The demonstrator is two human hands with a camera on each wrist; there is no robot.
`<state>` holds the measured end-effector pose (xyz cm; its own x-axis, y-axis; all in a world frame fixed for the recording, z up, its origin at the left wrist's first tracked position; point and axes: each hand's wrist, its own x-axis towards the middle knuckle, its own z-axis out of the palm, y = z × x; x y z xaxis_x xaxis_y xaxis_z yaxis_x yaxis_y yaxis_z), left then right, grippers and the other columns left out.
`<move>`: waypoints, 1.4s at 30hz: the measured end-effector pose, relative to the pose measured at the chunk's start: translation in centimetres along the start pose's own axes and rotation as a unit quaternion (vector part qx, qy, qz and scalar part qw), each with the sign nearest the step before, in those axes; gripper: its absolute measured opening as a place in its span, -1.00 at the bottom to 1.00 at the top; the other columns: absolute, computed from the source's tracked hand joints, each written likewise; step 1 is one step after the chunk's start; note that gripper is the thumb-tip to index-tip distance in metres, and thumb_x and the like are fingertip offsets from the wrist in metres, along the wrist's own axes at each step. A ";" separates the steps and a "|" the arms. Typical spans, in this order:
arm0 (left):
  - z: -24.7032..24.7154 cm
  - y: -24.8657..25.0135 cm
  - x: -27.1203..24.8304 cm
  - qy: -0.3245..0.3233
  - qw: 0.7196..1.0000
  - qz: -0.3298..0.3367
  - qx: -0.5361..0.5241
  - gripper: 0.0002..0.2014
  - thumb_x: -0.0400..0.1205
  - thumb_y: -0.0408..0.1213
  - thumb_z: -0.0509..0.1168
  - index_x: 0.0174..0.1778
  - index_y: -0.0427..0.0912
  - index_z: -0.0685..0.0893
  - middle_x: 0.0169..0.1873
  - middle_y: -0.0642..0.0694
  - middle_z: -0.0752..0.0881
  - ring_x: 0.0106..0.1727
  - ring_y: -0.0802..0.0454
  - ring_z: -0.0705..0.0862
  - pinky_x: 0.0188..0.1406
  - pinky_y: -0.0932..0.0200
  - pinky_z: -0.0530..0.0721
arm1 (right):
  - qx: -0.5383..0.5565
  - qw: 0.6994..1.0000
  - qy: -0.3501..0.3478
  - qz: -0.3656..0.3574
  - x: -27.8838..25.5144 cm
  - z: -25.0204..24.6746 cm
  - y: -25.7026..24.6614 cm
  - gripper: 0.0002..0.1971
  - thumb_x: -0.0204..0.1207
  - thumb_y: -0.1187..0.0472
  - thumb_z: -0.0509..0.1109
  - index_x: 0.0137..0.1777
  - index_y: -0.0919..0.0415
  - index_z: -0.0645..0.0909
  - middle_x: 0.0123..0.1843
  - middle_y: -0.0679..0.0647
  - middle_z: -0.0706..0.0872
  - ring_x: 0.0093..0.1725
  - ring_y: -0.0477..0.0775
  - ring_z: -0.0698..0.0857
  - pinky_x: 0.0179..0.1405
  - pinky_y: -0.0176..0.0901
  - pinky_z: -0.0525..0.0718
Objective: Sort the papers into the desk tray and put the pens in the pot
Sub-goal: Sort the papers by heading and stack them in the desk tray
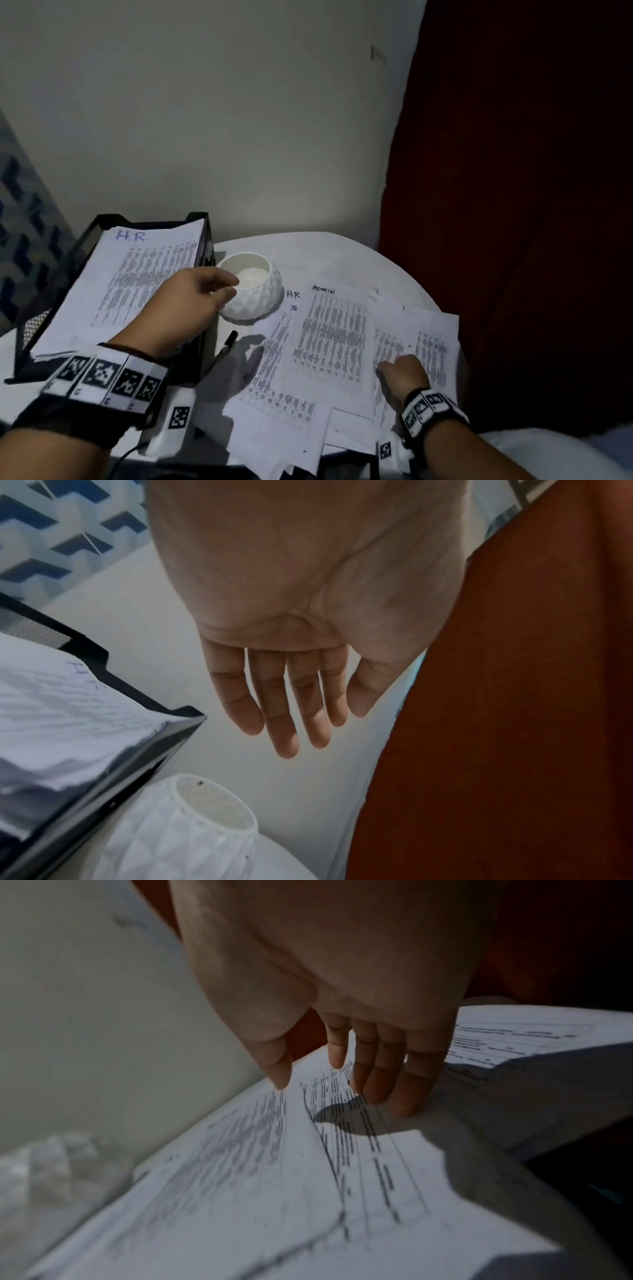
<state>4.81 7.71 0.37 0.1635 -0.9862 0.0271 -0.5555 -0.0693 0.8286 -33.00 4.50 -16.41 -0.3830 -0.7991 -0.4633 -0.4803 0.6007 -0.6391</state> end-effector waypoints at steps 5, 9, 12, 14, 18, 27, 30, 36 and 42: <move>2.9 0.2 -0.9 -0.051 0.997 -0.014 0.048 -0.91 0.63 -0.19 0.47 -0.02 0.12 0.83 -0.18 0.15 0.87 -0.11 0.08 0.84 0.13 0.00 0.79 | -0.094 0.994 -0.026 -0.051 -1.5 3.7 0.4 0.15 0.38 -0.28 0.61 0.82 0.14 0.07 0.64 0.24 0.55 0.45 0.32 0.69 0.30 0.02 0.74; 4.4 0.3 -0.9 -0.071 0.994 -0.023 0.082 -0.94 0.64 -0.14 0.46 -0.04 0.14 0.82 -0.19 0.16 0.84 -0.12 0.11 0.81 0.11 0.07 0.76 | -0.179 0.981 0.004 -0.077 -2.2 5.5 0.3 0.25 0.34 -0.14 0.69 0.84 -0.05 -0.12 0.42 0.17 0.71 0.31 0.28 0.75 0.13 0.11 0.83; 5.4 -0.3 -0.6 -0.084 0.993 -0.040 0.075 -0.95 0.63 -0.16 0.48 -0.10 0.11 0.81 -0.25 0.14 0.82 -0.21 0.17 0.76 0.00 0.15 0.71 | -0.079 0.995 -0.004 -0.063 -2.4 6.5 0.2 0.06 0.59 0.28 0.52 0.84 -0.08 -0.17 -0.02 0.14 0.82 -0.19 0.16 0.82 -0.33 -0.05 0.81; 5.8 -0.7 -0.5 -0.094 0.990 -0.046 0.090 -0.96 0.64 -0.17 0.46 -0.09 0.08 0.81 -0.28 0.15 0.81 -0.27 0.22 0.72 -0.13 0.22 0.62 | -0.006 0.998 0.011 -0.062 -2.2 6.5 -0.4 -0.20 0.67 0.33 0.38 0.83 0.09 0.09 0.20 0.23 0.81 -0.04 0.24 0.82 -0.16 -0.04 0.80; 6.1 -1.6 0.2 -0.110 0.986 -0.056 0.112 -0.94 0.65 -0.20 0.45 -0.05 0.06 0.82 -0.22 0.16 0.80 -0.21 0.19 0.71 -0.05 0.22 0.59 | 0.141 0.988 0.013 -0.053 -1.3 5.3 -2.0 -0.67 0.68 0.39 0.24 0.29 0.23 0.77 0.03 0.15 0.84 -0.07 0.25 0.77 -0.05 0.01 0.76; 7.4 -1.4 1.2 -0.062 0.976 -0.143 -0.150 -0.10 0.45 0.22 0.49 0.68 -0.07 0.39 0.18 -0.15 0.81 0.01 -0.13 0.82 -0.10 -0.03 0.75 | 0.433 0.887 -0.104 -0.121 -7.4 2.4 -7.2 -0.66 0.71 0.51 0.30 0.28 0.17 0.76 0.13 0.07 0.91 0.07 0.13 0.88 -0.02 -0.03 0.87; 6.4 -0.3 0.9 -0.092 0.935 -0.187 -0.286 -0.42 0.54 0.35 0.38 0.33 0.03 0.76 -0.08 -0.10 0.88 -0.20 -0.09 0.84 -0.19 0.02 0.70 | 0.385 0.899 -0.139 -0.154 -9.4 4.2 -7.5 -0.68 0.71 0.45 0.34 0.31 0.13 0.77 0.17 0.02 0.91 0.18 0.14 0.88 0.25 0.25 0.81; 3.3 -1.5 1.6 -0.044 0.953 -0.174 -0.245 -0.49 0.44 0.16 0.59 0.16 -0.12 0.82 0.05 -0.17 0.85 0.06 -0.25 0.81 0.21 -0.27 0.70 | 0.304 0.919 -0.164 -0.191 -11.1 7.1 -6.7 -0.71 0.66 0.30 0.47 0.30 -0.02 0.77 0.18 -0.04 0.91 0.19 0.08 0.87 0.34 0.27 0.78; 1.8 -1.6 0.8 0.028 0.988 -0.133 -0.075 -0.85 0.60 -0.25 0.45 -0.15 -0.28 0.70 -0.26 -0.36 0.80 -0.20 -0.35 0.82 -0.07 -0.32 0.83 | 0.286 0.955 -0.054 -0.055 -7.0 8.1 -4.6 -0.36 0.37 -0.02 0.64 0.44 -0.16 0.49 0.57 -0.01 0.57 0.44 0.11 0.68 0.47 0.21 0.67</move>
<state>4.35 6.73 -1.93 0.3348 -0.9257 -0.1758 -0.3596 -0.2979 0.8843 -21.72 7.16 -15.18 -0.2555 -0.8734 -0.4145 0.0089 0.4266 -0.9044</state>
